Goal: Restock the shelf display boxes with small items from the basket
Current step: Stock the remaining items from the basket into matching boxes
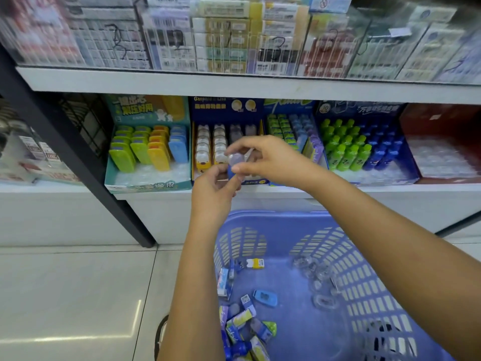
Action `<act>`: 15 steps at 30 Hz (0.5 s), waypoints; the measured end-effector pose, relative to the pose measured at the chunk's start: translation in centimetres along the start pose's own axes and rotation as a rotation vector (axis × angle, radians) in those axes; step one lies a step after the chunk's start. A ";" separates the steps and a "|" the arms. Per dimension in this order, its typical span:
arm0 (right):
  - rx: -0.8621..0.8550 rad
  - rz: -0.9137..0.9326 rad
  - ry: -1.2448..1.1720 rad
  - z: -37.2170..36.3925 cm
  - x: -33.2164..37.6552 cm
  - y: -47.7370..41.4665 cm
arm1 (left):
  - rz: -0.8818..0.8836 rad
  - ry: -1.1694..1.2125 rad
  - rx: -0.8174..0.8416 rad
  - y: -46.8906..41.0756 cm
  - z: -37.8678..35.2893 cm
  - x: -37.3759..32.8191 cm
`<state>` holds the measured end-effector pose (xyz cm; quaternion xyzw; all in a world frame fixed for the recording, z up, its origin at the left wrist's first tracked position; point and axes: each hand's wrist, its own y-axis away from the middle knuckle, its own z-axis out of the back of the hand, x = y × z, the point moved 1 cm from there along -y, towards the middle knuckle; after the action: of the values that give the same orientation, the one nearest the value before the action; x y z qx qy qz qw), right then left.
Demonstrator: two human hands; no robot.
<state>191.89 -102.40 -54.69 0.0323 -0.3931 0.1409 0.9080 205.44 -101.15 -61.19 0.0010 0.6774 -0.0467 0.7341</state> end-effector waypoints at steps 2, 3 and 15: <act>-0.060 -0.010 0.034 0.7 -0.8 0.2 | -0.029 -0.034 -0.005 -0.1 -0.4 -0.2; -0.118 -0.024 0.047 1.3 -1.3 -0.1 | -0.036 -0.061 -0.008 -0.2 -0.7 -0.3; -0.231 -0.081 0.446 3.0 -6.1 -6.6 | -0.158 -0.826 0.238 -0.5 -2.8 1.7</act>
<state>187.68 -110.65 -56.68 -0.0879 -0.1949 0.0623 0.9749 202.74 -101.63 -63.09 0.0148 0.3149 -0.1768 0.9324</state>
